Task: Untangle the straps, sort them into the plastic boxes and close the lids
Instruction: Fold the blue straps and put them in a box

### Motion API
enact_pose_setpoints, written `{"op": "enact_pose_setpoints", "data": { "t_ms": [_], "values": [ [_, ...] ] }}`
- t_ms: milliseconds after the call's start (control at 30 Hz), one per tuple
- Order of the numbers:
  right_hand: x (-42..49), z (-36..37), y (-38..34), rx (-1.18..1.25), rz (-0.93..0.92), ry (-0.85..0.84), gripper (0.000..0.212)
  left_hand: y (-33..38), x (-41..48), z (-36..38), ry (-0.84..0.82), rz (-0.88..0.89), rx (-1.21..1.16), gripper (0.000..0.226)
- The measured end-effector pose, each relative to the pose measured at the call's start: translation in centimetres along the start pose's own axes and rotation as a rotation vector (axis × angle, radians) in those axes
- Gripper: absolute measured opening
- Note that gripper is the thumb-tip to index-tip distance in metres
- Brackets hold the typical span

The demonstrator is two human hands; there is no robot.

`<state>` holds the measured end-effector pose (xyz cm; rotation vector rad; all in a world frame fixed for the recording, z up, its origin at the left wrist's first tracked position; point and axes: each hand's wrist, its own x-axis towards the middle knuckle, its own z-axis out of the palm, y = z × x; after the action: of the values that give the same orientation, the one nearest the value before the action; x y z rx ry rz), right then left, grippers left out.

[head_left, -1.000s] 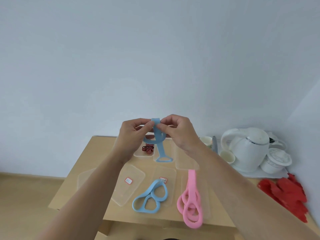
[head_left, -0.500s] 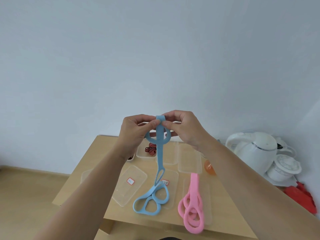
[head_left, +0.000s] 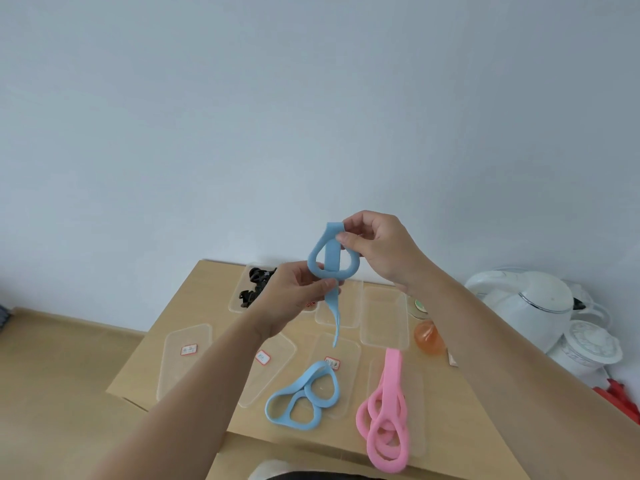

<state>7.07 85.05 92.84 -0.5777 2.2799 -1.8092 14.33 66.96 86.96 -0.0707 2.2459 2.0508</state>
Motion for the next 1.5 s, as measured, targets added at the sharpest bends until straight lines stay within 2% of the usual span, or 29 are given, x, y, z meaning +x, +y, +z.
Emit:
{"op": "enact_pose_setpoints", "data": {
  "t_ms": [233,433,833,967,1100,1500],
  "values": [
    [1.2,0.2,1.2,-0.045,0.043,0.066,0.002,-1.0,0.7,0.8,0.017,-0.04,-0.047,0.02],
    [2.5,0.8,1.8,-0.009,0.08,0.087,0.002,-1.1,2.0,0.2,-0.042,-0.051,-0.079,0.024],
    [5.9,2.6,0.1,-0.171,0.087,0.127,0.008,-1.1,4.9,-4.5,-0.222,-0.167,-0.163,0.029],
    [6.7,3.5,-0.5,-0.224,0.069,0.123,0.017,-1.0,5.6,-5.9,-0.25,-0.196,-0.19,0.028],
    [7.0,4.6,-1.0,-0.265,0.071,0.143,0.01,-1.2,6.1,-7.2,-0.283,-0.202,-0.243,0.024],
    [7.5,6.9,-1.4,-0.262,0.144,0.184,0.016,-1.3,7.2,-10.0,-0.561,-0.188,-0.271,0.03]
  ]
}}
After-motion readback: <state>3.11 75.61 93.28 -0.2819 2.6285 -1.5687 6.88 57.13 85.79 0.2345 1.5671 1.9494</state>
